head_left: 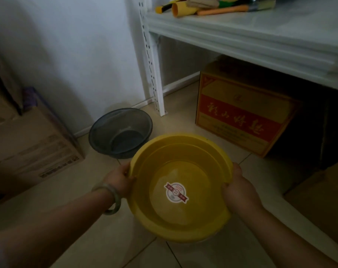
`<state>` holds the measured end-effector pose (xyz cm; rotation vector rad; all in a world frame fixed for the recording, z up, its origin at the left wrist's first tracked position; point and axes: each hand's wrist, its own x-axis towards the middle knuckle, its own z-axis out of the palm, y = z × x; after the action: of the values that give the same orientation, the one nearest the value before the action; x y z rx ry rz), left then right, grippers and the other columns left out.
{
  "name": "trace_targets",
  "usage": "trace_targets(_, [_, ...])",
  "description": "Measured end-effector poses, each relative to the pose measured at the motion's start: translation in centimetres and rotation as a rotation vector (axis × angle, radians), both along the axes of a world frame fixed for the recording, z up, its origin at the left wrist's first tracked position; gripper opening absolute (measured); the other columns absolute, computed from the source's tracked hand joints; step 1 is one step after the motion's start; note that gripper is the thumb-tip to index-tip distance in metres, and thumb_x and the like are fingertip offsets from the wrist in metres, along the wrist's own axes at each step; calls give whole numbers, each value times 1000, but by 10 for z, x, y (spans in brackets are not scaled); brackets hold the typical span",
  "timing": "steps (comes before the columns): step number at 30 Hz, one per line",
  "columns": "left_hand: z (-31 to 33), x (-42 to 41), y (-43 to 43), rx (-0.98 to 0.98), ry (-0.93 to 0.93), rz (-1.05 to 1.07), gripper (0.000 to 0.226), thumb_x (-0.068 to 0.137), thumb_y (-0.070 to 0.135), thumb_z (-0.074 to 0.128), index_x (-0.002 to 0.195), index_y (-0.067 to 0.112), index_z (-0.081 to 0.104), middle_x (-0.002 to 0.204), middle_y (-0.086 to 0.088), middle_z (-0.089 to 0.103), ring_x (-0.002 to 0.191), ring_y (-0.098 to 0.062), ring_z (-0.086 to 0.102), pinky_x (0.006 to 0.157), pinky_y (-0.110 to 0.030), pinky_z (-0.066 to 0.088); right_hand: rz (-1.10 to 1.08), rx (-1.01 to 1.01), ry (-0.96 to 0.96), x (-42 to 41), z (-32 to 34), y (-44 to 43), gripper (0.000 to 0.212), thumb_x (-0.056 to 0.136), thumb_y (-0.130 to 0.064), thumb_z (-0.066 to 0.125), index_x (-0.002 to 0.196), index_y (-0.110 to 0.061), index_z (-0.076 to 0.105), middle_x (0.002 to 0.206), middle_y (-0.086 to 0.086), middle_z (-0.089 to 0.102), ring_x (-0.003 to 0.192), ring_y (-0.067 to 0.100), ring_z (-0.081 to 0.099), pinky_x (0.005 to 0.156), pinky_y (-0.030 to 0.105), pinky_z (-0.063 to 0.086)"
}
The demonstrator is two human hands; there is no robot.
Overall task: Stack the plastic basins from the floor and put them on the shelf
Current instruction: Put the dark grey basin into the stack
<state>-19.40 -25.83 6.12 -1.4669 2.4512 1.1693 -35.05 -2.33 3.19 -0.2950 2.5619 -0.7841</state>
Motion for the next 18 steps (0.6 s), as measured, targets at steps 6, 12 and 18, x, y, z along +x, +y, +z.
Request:
trace_targets(6, [-9,10,-22,356,189,-8,47,90,23,52,131,40,37,104,1,57,84,-17,61,59,-29,52,121,226,426,-2,2,-20,63,92,-43,45,147,-19,25,138,15,49,123,34,48,100,45,42])
trace_targets(12, [-34,14,-101,535,328,311,49,88,20,57,133,14,38,94,-11,60,78,-23,57,68,-33,47,195,127,566,-3,20,-117,53,93,-36,48,140,-14,42,147,17,43,137,34,36,112,46,28])
trace_targets(18, [-73,22,-194,459,437,658,88,76,29,71,144,6,20,132,-15,48,114,-36,55,99,-50,44,256,-180,468,9,28,-225,39,94,-17,49,132,-22,51,142,5,48,126,19,48,103,33,40])
